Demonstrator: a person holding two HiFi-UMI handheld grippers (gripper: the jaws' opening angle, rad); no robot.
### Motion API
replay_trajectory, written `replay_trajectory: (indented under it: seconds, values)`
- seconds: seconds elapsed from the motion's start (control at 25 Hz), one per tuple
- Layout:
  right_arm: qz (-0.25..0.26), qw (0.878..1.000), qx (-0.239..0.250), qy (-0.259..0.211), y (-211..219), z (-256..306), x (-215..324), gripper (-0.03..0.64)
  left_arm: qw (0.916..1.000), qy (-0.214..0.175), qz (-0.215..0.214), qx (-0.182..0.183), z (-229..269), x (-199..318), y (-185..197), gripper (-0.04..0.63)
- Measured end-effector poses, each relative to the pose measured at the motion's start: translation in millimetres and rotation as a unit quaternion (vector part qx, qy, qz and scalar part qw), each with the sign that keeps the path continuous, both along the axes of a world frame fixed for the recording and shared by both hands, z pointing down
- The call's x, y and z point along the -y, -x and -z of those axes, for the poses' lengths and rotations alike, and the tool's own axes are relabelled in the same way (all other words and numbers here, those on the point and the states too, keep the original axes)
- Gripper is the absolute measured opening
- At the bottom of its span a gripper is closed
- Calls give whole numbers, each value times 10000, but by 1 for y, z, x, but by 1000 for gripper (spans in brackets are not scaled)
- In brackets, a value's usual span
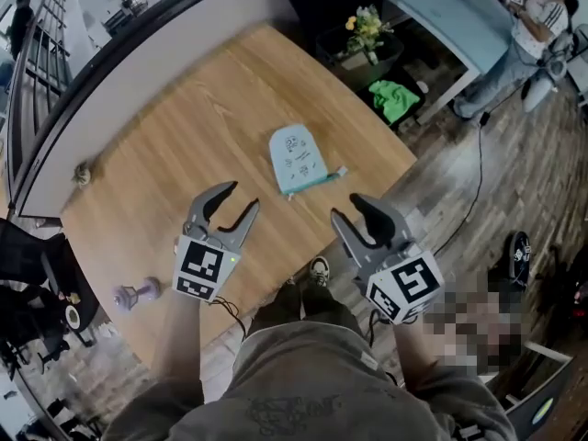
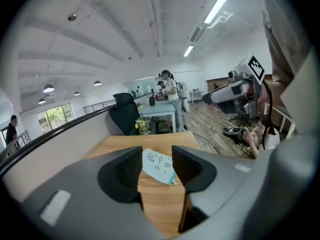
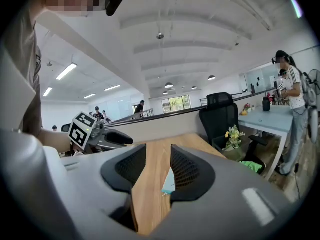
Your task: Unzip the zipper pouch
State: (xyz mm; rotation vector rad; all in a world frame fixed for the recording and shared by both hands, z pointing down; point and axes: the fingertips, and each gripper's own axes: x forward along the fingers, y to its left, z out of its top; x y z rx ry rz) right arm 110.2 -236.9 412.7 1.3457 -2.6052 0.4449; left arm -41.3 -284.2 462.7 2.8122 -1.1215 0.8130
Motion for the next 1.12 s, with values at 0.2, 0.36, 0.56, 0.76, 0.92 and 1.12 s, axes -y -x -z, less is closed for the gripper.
replay_trajectory:
  seconds: [0.2,0.36,0.56,0.76,0.92,1.12]
  values:
    - [-53,9992,-113,388,7,-49,11,161,9987,284,-417,53,-58,15,-14,184]
    - [-137,9979,-172,617,9,-87,21,161,9960,466,-746,132,-111,26,-26,184]
    - [-194,9955,-201,905,15,-126,26,161,9909,784,-1038,337,-180,34,-27,184]
    - [-198,9925,-196,1194,16,-160,24,161,9861,979,-1309,294,-219,34,-34,184]
    - [-293,9901,-114,1370,18,-178,24,161,9801,1033,-1624,481,-242,35,-42,175]
    - [-324,9878,-86,1519,20,-193,24,161,9740,1081,-1921,516,-256,34,-49,165]
